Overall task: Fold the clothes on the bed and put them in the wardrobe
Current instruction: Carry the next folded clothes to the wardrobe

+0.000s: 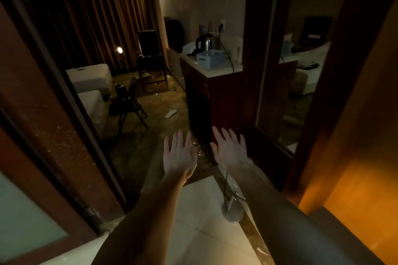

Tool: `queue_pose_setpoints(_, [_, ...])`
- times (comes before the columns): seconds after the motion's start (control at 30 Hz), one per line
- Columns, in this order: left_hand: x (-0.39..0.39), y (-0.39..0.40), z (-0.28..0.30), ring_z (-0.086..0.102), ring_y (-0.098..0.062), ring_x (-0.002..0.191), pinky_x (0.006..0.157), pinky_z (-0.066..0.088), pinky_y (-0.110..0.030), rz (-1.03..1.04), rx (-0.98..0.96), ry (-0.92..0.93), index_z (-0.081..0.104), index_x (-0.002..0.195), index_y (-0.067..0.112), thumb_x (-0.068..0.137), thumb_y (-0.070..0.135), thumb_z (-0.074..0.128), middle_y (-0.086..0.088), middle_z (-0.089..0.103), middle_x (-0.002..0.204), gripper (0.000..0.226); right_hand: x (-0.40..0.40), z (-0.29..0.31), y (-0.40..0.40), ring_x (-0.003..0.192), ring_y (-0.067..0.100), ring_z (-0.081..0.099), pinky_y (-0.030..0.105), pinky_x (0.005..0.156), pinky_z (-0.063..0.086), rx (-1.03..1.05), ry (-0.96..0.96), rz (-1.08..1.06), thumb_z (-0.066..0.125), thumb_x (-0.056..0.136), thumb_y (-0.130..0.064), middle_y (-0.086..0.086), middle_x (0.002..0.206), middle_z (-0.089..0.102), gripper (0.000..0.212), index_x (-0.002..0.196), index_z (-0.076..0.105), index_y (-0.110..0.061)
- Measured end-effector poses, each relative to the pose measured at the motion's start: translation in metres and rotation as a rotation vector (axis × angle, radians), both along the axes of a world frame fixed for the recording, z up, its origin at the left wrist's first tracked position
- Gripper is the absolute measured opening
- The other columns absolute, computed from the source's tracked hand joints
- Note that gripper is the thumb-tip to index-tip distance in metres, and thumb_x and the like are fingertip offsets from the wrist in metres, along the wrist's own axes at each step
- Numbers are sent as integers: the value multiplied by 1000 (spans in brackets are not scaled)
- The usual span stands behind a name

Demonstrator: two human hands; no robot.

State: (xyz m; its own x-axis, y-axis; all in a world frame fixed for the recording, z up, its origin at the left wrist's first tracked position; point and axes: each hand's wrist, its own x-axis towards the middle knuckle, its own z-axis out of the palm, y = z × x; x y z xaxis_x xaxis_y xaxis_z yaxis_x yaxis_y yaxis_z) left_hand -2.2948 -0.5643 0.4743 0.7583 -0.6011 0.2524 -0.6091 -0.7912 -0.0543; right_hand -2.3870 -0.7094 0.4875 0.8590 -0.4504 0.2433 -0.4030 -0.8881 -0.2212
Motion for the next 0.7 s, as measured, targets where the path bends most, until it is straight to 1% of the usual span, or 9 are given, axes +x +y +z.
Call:
queue_pose_setpoints(0.07, [22,13,-3,3,-25,150,121,6,-50,28,3,-1,1,155,21,101,52,11,-10,2,162,63,26,-2,10,148,25,17,53,118,15,2,7,24,27,103,-45,3,159,25,56,154,10,-31])
queue_pose_setpoints(0.17, [54,25,-12,6,-27,150,120,8,-50,63,48,-7,1,155,19,100,50,9,-11,4,162,63,63,-5,18,148,25,18,52,118,15,-3,1,55,27,102,-46,2,159,26,56,154,10,-32])
queue_pose_setpoints(0.3, [99,26,-31,1,-27,150,119,8,-51,125,75,34,-4,154,19,95,53,0,-11,-1,162,68,112,-12,12,148,24,17,52,118,14,35,31,80,28,102,-47,0,160,23,58,154,7,-34])
queue_pose_setpoints(0.37, [121,22,-38,1,-26,150,120,7,-50,164,55,64,-4,154,20,96,54,5,-10,-1,162,68,139,-15,5,147,24,18,53,116,17,82,18,92,32,101,-45,-2,159,22,59,153,8,-33])
queue_pose_setpoints(0.43, [142,15,-42,3,-24,150,120,7,-49,205,31,78,-2,155,21,97,55,11,-8,2,163,68,168,-17,-3,145,24,23,53,114,23,85,-2,110,38,100,-43,-1,158,24,61,153,12,-31])
queue_pose_setpoints(0.5, [162,8,-44,4,-24,150,120,8,-49,246,16,97,-1,155,21,98,54,13,-7,3,163,67,197,-21,-13,145,24,24,55,114,24,87,24,141,42,97,-44,1,158,24,64,153,14,-30])
queue_pose_setpoints(0.6, [186,-5,-41,7,-25,150,121,9,-49,282,5,93,3,155,20,99,53,17,-8,6,163,66,236,-28,-28,148,27,16,57,116,17,126,107,180,41,97,-46,1,162,16,64,153,14,-30])
queue_pose_setpoints(0.7, [214,-13,-40,8,-25,150,121,8,-47,334,-14,120,5,154,21,99,54,22,-7,6,163,67,271,-29,-40,150,27,6,53,118,8,207,179,225,39,100,-44,1,164,5,61,154,16,-27])
